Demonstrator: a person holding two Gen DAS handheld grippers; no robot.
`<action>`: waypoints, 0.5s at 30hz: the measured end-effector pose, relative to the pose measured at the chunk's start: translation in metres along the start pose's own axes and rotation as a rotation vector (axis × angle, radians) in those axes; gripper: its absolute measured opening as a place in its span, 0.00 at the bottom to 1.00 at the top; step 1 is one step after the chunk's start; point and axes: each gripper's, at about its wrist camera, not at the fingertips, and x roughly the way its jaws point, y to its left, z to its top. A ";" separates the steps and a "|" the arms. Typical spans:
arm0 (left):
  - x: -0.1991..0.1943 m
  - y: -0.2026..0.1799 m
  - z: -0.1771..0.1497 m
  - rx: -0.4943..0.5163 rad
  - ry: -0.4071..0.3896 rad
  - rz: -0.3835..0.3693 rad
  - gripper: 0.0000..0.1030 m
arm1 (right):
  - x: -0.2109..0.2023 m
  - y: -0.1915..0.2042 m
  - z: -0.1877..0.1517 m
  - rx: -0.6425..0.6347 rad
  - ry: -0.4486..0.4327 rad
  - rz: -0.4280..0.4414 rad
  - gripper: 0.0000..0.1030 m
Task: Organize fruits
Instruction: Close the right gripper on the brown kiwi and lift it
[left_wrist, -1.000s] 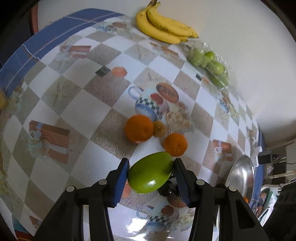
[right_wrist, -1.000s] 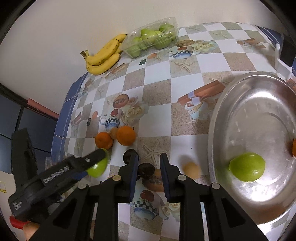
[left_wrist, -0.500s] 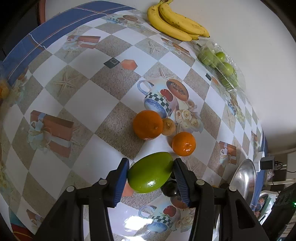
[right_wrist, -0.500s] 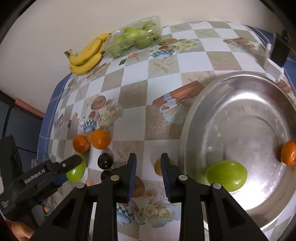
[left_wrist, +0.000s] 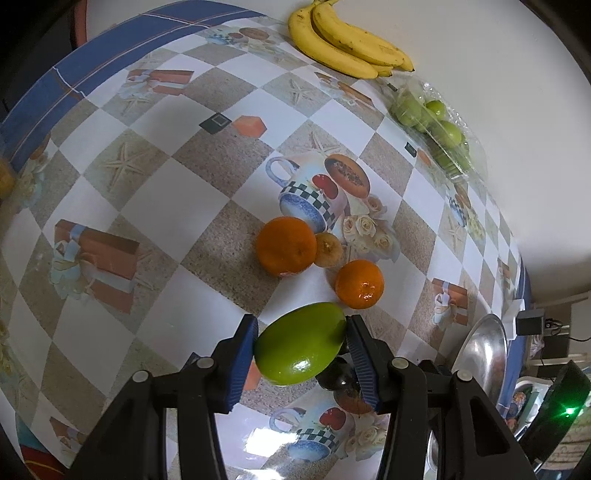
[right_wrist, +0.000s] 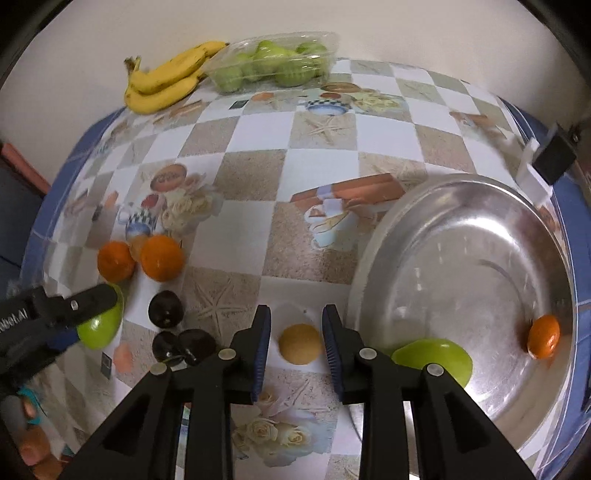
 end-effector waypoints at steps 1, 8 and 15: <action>0.000 0.000 0.000 0.001 -0.002 0.000 0.51 | 0.001 0.004 -0.001 -0.014 0.002 -0.009 0.29; 0.000 0.000 0.001 0.000 0.000 -0.003 0.51 | 0.015 0.009 -0.008 -0.010 0.087 0.043 0.30; -0.001 0.001 0.002 -0.001 0.002 -0.013 0.51 | 0.016 0.014 -0.010 -0.025 0.069 0.008 0.30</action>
